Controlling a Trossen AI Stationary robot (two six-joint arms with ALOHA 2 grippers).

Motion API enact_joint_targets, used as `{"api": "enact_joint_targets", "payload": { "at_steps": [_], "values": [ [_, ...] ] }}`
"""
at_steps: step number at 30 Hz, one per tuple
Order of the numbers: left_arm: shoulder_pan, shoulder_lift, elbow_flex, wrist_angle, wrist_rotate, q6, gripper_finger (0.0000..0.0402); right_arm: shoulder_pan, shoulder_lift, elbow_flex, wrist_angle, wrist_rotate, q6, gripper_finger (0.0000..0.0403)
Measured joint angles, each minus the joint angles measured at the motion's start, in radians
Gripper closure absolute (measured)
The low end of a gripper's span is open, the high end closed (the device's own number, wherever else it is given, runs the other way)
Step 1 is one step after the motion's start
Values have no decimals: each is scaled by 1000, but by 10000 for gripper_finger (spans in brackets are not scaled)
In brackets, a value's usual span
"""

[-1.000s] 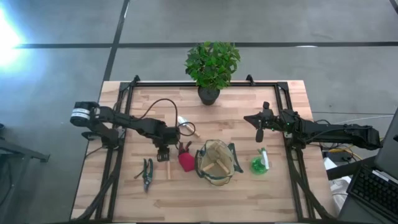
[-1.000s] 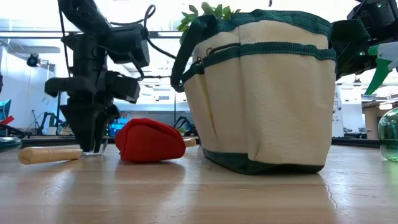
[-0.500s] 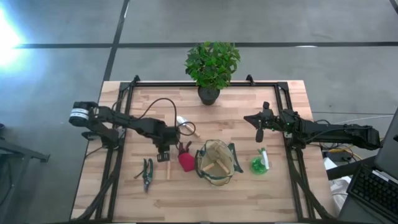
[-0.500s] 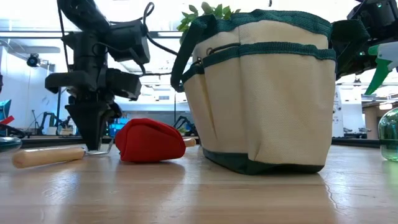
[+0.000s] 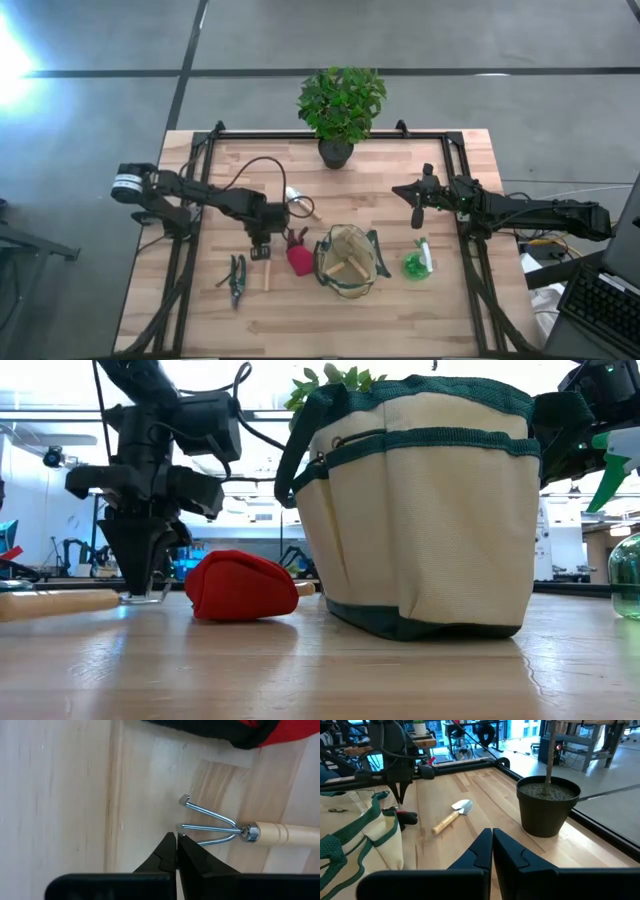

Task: Pick & Place Garden tools in Gardening bag
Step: Put the brown hand rake into the gardening bag

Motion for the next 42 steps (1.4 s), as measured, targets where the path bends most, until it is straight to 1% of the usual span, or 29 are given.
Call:
{"api": "enact_joint_targets", "payload": {
  "at_steps": [4, 8, 13, 19, 23, 25, 27, 30, 32, 35, 40, 42],
  "values": [
    [0, -3, 37, -43, 1, 3, 397, 0, 0, 0, 0, 0, 0, 394],
    [1, -6, 92, -106, 26, 27, 398, 0, 0, 0, 0, 0, 0, 394],
    [2, -17, 212, -239, 27, 41, 398, 0, 0, 0, 0, 0, 1, 394],
    [1, -55, 360, -254, 24, -2, 398, 0, 0, 0, 0, 0, 2, 394],
    [1, -67, 490, -287, 23, -31, 399, 0, 0, 0, 0, 0, 1, 394],
    [1, -67, 563, -282, 22, -43, 399, 0, 0, 0, 0, 0, 1, 394],
    [1, -63, 629, -268, 0, -47, 399, 0, 0, 0, 0, 0, 0, 394],
    [-1, -53, 693, -214, -101, -59, 399, 0, 0, 0, 0, 0, 2, 394],
    [-6, -43, 704, -162, -134, -63, 399, 0, 0, 0, 0, 0, 0, 394],
    [-20, -17, 697, -76, -127, -57, 399, 0, 0, 0, 0, 0, 2, 394],
    [-49, 59, 694, -42, -134, -92, 399, 0, 0, 0, 0, 0, 2, 394],
    [-61, 92, 694, 4, -148, -104, 399, 0, 0, 0, 0, 0, 0, 394]
  ]
}}
